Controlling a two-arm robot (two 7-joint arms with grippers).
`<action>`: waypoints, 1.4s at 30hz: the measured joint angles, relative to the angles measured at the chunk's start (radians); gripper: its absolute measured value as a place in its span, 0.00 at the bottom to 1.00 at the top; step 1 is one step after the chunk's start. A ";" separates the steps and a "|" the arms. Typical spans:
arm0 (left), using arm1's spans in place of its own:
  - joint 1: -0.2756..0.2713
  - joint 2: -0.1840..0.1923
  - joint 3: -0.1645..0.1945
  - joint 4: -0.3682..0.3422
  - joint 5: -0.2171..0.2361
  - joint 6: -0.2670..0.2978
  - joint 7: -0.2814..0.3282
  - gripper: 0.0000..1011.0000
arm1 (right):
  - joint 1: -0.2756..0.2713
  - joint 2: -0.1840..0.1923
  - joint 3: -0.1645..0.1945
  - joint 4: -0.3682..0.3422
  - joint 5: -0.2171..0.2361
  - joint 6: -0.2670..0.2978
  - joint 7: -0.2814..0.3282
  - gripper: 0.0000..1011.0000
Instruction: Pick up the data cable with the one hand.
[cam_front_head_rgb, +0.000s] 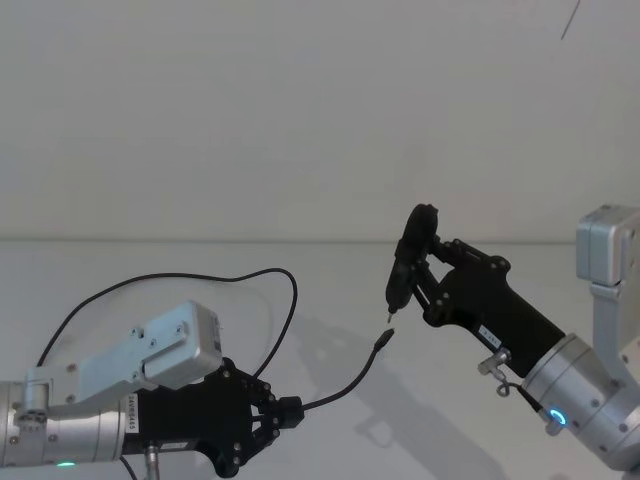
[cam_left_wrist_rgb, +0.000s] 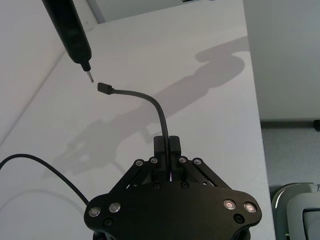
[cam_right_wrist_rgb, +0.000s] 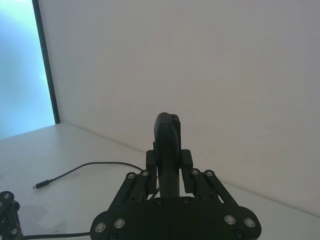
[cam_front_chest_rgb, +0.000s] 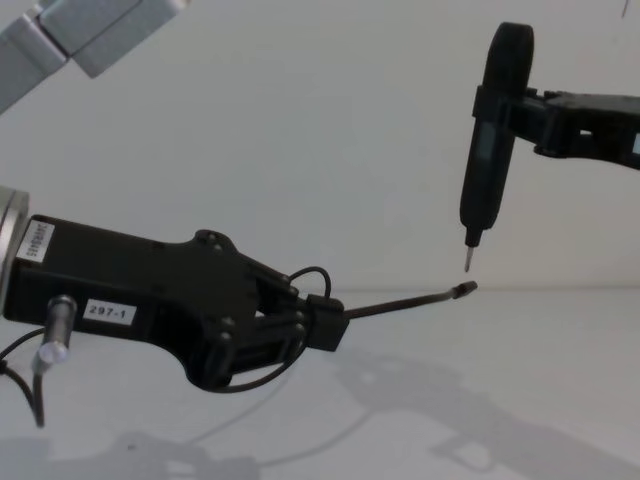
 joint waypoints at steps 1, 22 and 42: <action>0.000 0.000 0.000 0.000 0.000 0.000 0.000 0.05 | 0.002 -0.001 -0.001 0.002 -0.002 -0.001 0.000 0.28; 0.000 0.000 0.000 0.000 0.000 0.000 0.000 0.05 | 0.028 -0.015 -0.007 0.041 -0.018 0.018 -0.005 0.28; 0.000 0.000 0.000 0.000 0.000 0.000 0.000 0.05 | 0.011 -0.007 0.009 0.017 -0.016 0.051 -0.028 0.28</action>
